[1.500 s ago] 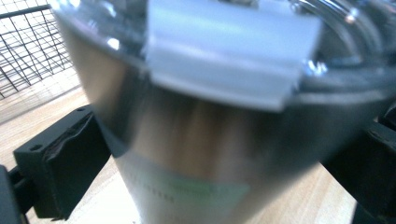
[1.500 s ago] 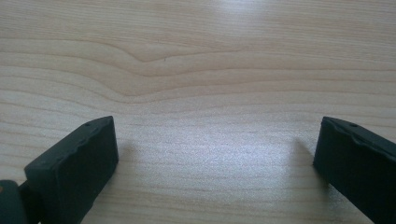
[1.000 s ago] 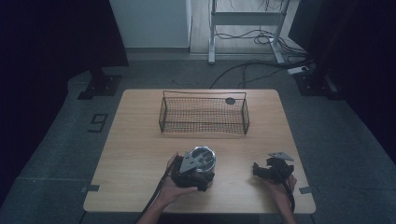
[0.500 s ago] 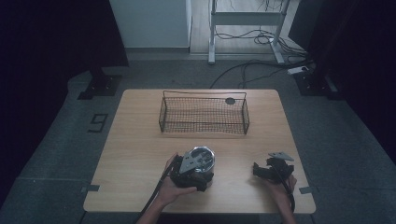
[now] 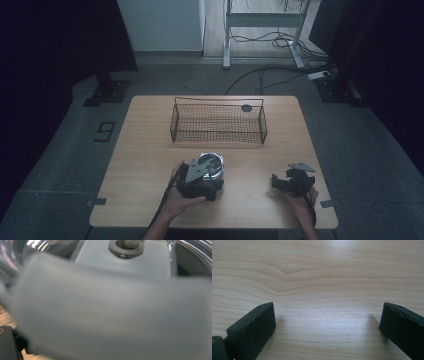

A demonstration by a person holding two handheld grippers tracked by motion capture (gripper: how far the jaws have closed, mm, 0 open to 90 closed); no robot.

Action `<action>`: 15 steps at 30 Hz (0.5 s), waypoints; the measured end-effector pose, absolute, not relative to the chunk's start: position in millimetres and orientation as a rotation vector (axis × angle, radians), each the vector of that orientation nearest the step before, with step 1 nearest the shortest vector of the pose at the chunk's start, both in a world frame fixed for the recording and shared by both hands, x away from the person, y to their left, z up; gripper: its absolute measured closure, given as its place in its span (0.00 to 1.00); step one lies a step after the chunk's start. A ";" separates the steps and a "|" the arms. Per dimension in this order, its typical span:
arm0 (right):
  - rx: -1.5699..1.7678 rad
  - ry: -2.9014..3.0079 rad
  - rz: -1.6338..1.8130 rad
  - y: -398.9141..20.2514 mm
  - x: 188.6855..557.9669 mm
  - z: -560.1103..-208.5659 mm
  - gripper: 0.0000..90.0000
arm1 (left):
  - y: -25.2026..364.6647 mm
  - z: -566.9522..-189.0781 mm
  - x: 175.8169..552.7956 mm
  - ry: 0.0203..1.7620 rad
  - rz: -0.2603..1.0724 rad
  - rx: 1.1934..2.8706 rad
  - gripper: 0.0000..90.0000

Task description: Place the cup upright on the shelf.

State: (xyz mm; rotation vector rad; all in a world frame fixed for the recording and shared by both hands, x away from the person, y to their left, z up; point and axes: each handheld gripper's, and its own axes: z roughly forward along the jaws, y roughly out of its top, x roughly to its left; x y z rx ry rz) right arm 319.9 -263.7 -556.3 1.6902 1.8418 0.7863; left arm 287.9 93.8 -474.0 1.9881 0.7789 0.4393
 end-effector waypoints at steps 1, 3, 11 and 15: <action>1.691 1.842 0.786 -263.7 319.9 -556.3 0.00 | 95.1 -472.8 288.4 0.780 0.442 1.984 0.04; 1.692 1.842 0.786 -263.6 319.9 -556.3 0.00 | 98.2 -470.5 289.4 0.785 0.442 1.975 0.04; 1.695 1.838 0.784 -263.6 319.9 -556.2 0.00 | 108.9 -462.6 293.1 0.801 0.457 1.952 0.04; 1.695 1.838 0.784 -263.6 319.9 -556.2 0.00 | 112.7 -459.2 295.9 0.808 0.463 1.944 0.04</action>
